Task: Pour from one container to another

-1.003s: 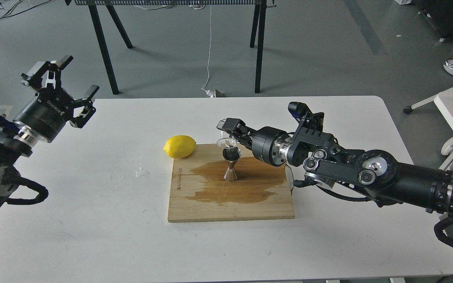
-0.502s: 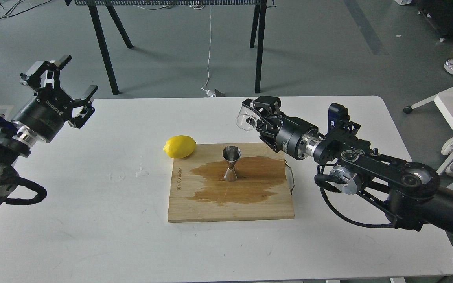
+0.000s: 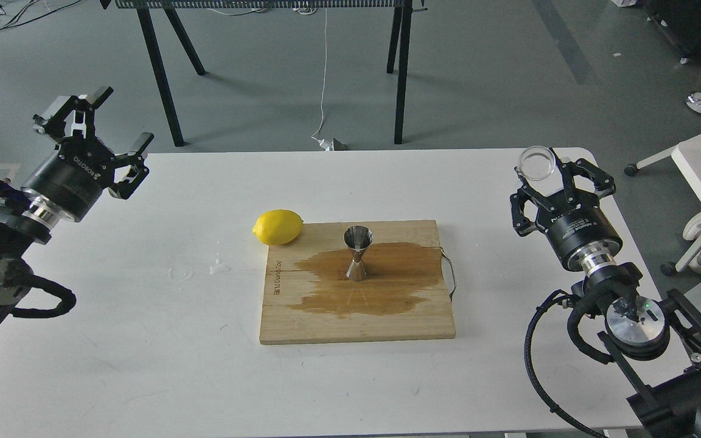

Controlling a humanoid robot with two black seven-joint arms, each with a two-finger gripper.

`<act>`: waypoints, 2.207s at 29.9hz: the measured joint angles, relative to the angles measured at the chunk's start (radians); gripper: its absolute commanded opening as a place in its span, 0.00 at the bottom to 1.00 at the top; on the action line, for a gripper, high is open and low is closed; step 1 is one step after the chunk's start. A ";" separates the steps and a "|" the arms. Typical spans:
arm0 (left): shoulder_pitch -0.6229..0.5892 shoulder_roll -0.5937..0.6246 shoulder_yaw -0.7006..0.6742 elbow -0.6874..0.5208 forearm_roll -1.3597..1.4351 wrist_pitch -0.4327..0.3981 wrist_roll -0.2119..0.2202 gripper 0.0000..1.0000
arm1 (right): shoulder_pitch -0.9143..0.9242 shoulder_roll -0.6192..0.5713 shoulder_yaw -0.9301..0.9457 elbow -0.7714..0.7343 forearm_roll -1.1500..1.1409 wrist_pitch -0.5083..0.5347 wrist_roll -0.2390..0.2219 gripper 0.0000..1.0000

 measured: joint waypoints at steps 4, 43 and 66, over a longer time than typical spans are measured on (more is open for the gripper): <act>0.001 0.000 0.000 0.000 0.000 0.000 0.000 0.90 | -0.039 0.056 0.065 -0.065 0.114 0.000 -0.001 0.34; 0.004 0.000 0.002 0.002 0.002 0.000 0.000 0.90 | 0.044 0.152 0.012 -0.382 0.280 -0.093 -0.016 0.49; 0.005 0.000 0.002 0.001 0.002 0.000 0.000 0.90 | 0.052 0.153 0.008 -0.394 0.278 -0.104 -0.023 0.73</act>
